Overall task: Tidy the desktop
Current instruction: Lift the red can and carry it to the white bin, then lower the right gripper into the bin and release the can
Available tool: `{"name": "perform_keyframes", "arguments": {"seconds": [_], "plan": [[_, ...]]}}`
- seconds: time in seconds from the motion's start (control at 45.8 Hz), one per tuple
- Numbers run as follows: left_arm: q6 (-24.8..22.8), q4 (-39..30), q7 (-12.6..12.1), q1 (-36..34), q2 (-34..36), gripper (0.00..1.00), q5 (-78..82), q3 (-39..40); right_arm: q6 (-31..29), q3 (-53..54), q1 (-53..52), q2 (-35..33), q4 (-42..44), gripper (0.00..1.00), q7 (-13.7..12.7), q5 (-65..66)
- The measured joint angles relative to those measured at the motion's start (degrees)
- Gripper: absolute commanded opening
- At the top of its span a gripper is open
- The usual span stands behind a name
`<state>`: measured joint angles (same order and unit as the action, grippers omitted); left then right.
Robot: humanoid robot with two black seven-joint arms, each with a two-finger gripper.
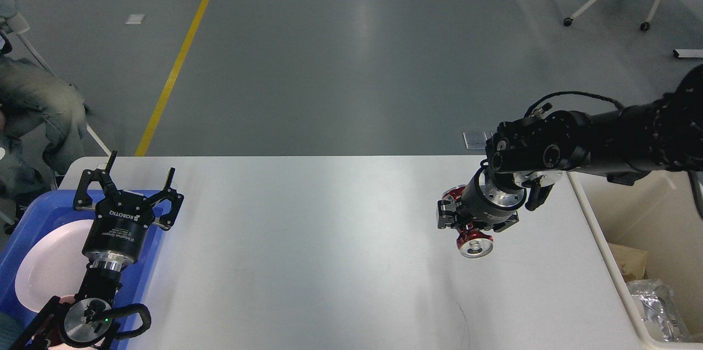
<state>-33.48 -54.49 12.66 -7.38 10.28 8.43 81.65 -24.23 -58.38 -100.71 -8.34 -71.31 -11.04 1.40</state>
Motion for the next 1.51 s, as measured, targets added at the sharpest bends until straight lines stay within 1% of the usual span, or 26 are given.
{"name": "perform_keyframes", "arguments": {"seconds": [0.131,0.24,0.35,0.481,0.656,0.809,0.918,0.983,1.158,1.267,1.355,1.508], "plan": [[0.00,0.00,0.00,0.00,0.00,0.96,0.01,0.00,0.19,-4.00,-11.29,-3.46,-9.23,0.00,0.03,-4.96],[0.00,0.00,0.00,0.00,0.00,0.96,0.00,0.00,0.87,-5.51,-17.21,-4.93,-15.30,0.00,-0.48,-5.97],[0.00,0.00,0.00,0.00,0.00,0.96,0.00,0.00,3.38,-6.50,-20.87,-5.41,-20.05,0.00,-1.04,-7.11],[0.00,0.00,0.00,0.00,0.00,0.96,0.00,0.00,5.58,-7.76,-21.79,-5.55,-21.47,0.00,-1.69,-8.86],[0.00,0.00,0.00,0.00,-0.01,0.96,0.00,0.00,6.01,-10.00,-21.88,-6.45,-21.43,0.00,-1.77,-9.33],[0.00,0.00,0.00,0.00,-0.01,0.96,0.00,0.00,6.31,-13.89,-20.96,-10.08,-19.97,0.00,-1.68,-9.26],[0.00,0.00,0.00,0.00,-0.01,0.96,0.00,0.00,6.39,-16.46,-17.39,-15.47,-16.18,0.00,-1.58,-8.45],[0.00,0.00,0.05,0.00,-0.01,0.96,0.01,0.01,6.37,-16.99,-13.99,-19.53,-12.36,0.00,-1.56,-7.72],[0.00,0.00,0.10,0.00,-0.01,0.96,0.00,0.01,6.18,-15.40,-1.85,-28.62,1.10,0.00,-1.61,-3.71],[0.00,0.00,0.10,0.00,-0.02,0.96,0.00,0.01,6.27,-11.03,6.92,-32.28,9.67,0.00,-1.31,-3.12],[0.00,0.00,0.10,0.00,-0.02,0.96,0.01,0.01,6.33,-5.03,15.30,-34.24,16.69,0.00,-1.19,-2.69],[0.00,0.00,0.09,0.01,-0.07,0.96,0.01,0.01,6.82,7.69,32.54,-33.42,31.92,0.00,-1.11,-2.55]]}}
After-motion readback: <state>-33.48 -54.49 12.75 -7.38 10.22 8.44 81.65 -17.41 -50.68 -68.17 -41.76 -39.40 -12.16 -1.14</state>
